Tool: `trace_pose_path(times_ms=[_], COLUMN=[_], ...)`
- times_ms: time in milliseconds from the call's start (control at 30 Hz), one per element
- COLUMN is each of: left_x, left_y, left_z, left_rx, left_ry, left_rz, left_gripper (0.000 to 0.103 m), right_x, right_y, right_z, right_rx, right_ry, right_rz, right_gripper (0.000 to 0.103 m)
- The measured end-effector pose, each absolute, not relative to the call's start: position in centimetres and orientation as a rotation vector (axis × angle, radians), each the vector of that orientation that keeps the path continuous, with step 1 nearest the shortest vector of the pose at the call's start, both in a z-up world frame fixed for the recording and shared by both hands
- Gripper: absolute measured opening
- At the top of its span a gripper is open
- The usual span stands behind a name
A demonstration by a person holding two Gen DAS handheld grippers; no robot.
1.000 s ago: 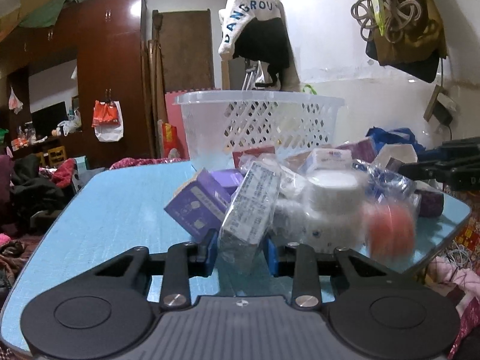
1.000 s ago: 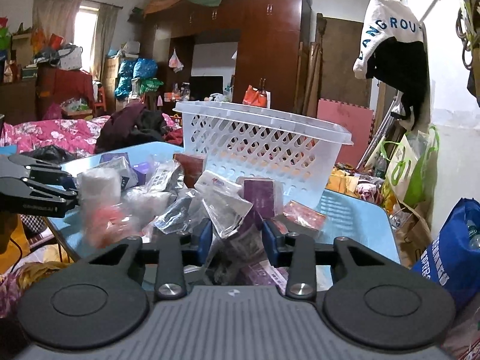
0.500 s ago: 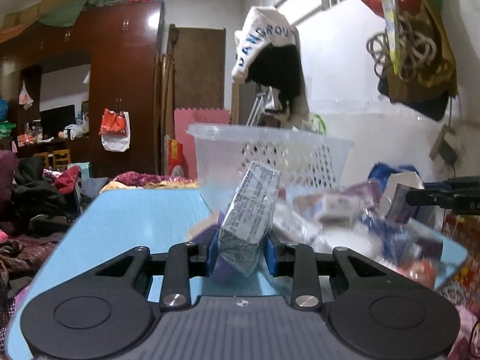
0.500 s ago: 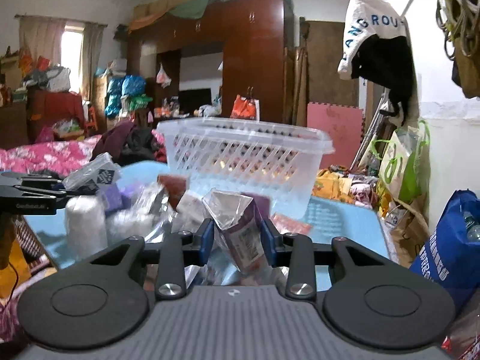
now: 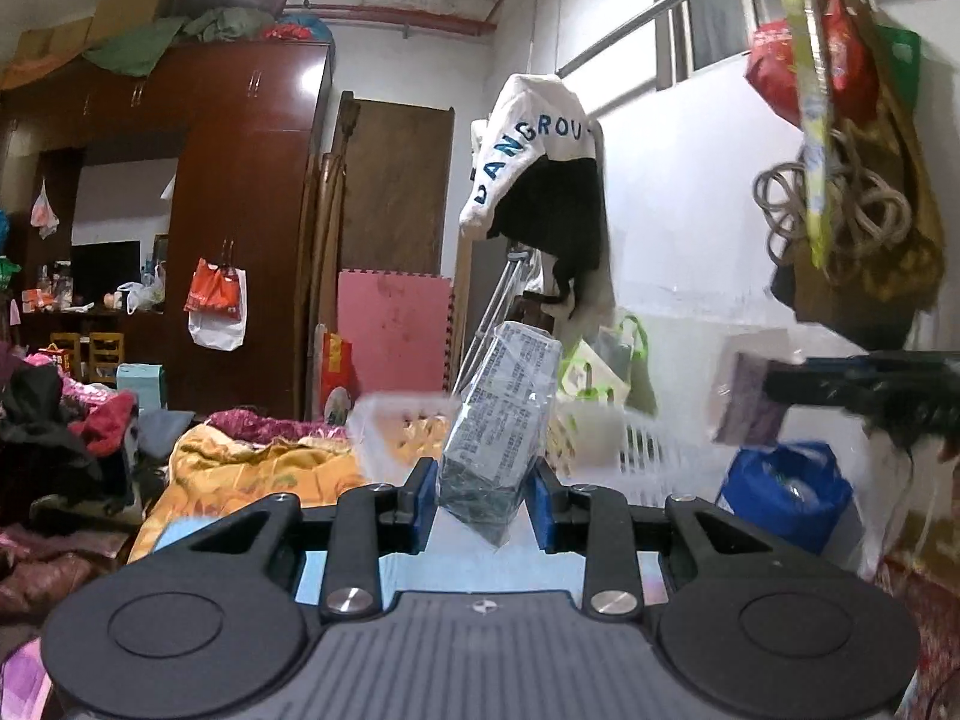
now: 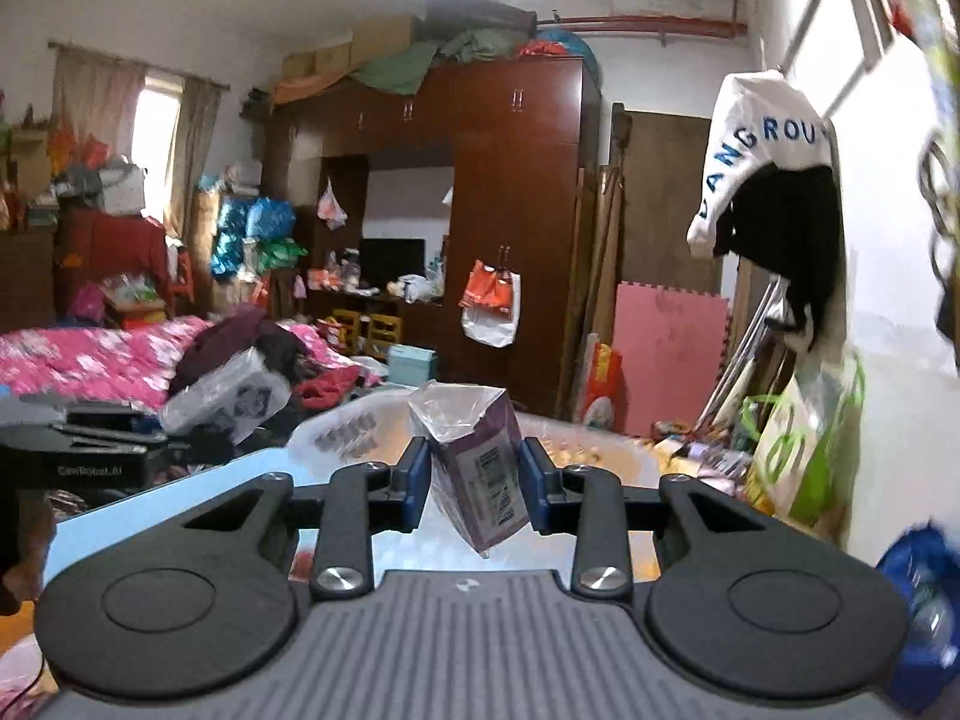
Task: Organize objects
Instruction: 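Carry both held items over the white basket and open both grippers, then grasp the white wrapped roll with left gripper while right gripper grasps the red bagged item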
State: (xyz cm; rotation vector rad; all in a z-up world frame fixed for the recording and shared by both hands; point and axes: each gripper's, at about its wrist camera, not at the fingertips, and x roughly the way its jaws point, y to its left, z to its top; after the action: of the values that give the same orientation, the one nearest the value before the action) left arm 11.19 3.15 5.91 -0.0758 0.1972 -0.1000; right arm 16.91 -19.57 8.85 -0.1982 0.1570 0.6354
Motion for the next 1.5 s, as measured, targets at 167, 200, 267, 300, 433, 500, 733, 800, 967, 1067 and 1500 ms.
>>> trace_pose_path(times_ms=[167,200,267,300,433,500,733,800,967,1067,1500], left_x=[17.5,18.6,20.1,20.9,20.3,16.7,1.1,-1.6,-3.3,-3.6,-1.1], left_y=[2.1,2.0,1.8,1.8,2.5,3.0,1.6,0.7,-1.0,-1.3,-2.8], left_z=[7.7,7.7,7.4,7.2,6.4,6.3,2.6,0.9,-0.7,-1.2,-5.0], left_rx=[-0.084,-0.092,-0.075,-0.06,-0.061,-0.061,0.036,0.051,0.048,0.024,-0.008], left_ry=[0.281,0.299,0.343,0.369,0.371,0.326,0.209,0.202,0.217,0.197,0.274], left_rz=[-0.091,-0.084,-0.079,-0.071,0.008,-0.025,-0.062,-0.073,-0.088,-0.078,-0.077], left_gripper=[0.036,0.037,0.051,0.071,0.077,0.078,0.089,0.089,0.089,0.089,0.089], right_x=[21.5,21.8,22.6,22.8,20.6,17.8,4.8,2.8,2.0,1.9,3.1], right_y=[-16.7,-16.5,-16.3,-16.2,-17.7,-20.3,-27.0,-27.1,-26.5,-26.2,-24.4], right_z=[8.8,8.6,8.1,7.9,7.2,6.7,-0.9,-3.0,-5.9,-6.4,-8.0], right_rx=[-0.245,-0.249,-0.246,-0.253,-0.266,-0.201,-0.136,-0.139,-0.083,-0.105,-0.088], right_ry=[0.217,0.219,0.23,0.252,0.242,0.28,0.297,0.303,0.317,0.31,0.359], right_rz=[0.593,0.583,0.563,0.56,0.514,0.59,0.766,0.784,0.782,0.759,0.81], right_gripper=[0.036,0.036,0.045,0.07,0.094,0.097,0.103,0.103,0.103,0.096,0.059])
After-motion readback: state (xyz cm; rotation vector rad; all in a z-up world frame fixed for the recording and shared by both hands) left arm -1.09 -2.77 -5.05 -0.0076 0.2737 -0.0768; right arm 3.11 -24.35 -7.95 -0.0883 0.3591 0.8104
